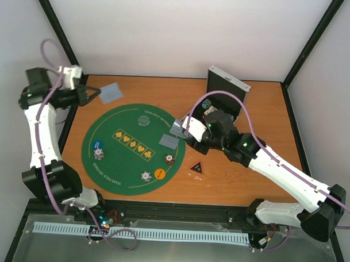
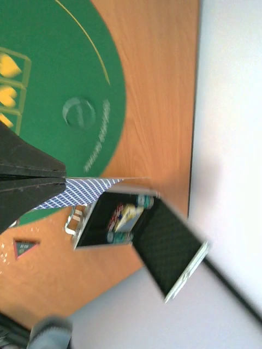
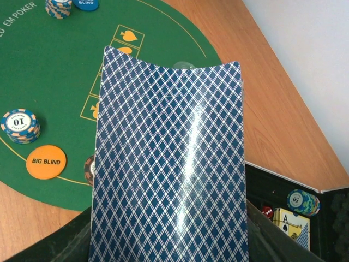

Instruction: Distribute texas hold em gaming equipment

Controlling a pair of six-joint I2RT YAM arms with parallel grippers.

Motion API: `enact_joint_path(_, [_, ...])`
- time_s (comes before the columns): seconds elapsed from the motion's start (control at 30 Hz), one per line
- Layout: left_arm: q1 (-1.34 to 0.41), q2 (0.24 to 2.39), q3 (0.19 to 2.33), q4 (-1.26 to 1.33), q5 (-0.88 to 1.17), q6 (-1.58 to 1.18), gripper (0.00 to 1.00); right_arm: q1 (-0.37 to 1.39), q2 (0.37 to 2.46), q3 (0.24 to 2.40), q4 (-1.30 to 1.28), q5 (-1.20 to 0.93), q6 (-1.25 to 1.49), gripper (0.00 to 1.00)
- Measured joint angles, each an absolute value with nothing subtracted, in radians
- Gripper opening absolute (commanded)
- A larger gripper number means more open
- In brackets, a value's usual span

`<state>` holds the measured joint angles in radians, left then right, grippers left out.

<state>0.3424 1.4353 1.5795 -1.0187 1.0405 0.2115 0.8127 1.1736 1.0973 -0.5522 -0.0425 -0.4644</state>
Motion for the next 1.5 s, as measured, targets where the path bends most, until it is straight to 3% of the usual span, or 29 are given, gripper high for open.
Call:
enact_joint_path(0.2, [0.669, 1.470, 1.402, -1.002, 1.008, 0.241, 0.01, 0.813, 1.171, 1.097, -0.548, -0.067, -0.469, 0.51])
enact_joint_path(0.4, [0.855, 1.493, 1.220, -0.979, 0.957, 0.302, 0.01, 0.813, 1.170, 1.099, -0.550, -0.075, -0.471, 0.51])
enact_joint_path(0.6, [0.869, 1.524, 1.105, -0.904, 0.962, 0.337, 0.01, 0.812, 1.163, 1.098, -0.550, -0.087, -0.470, 0.51])
enact_joint_path(1.03, [0.822, 1.832, 1.107, -0.760, 0.965, 0.381, 0.01, 0.812, 1.119, 1.080, -0.538, -0.094, -0.471, 0.51])
enact_joint_path(1.5, [0.796, 1.840, 0.952, -0.492, 0.823, 0.245, 0.03, 0.812, 1.100, 1.074, -0.539, -0.095, -0.471, 0.52])
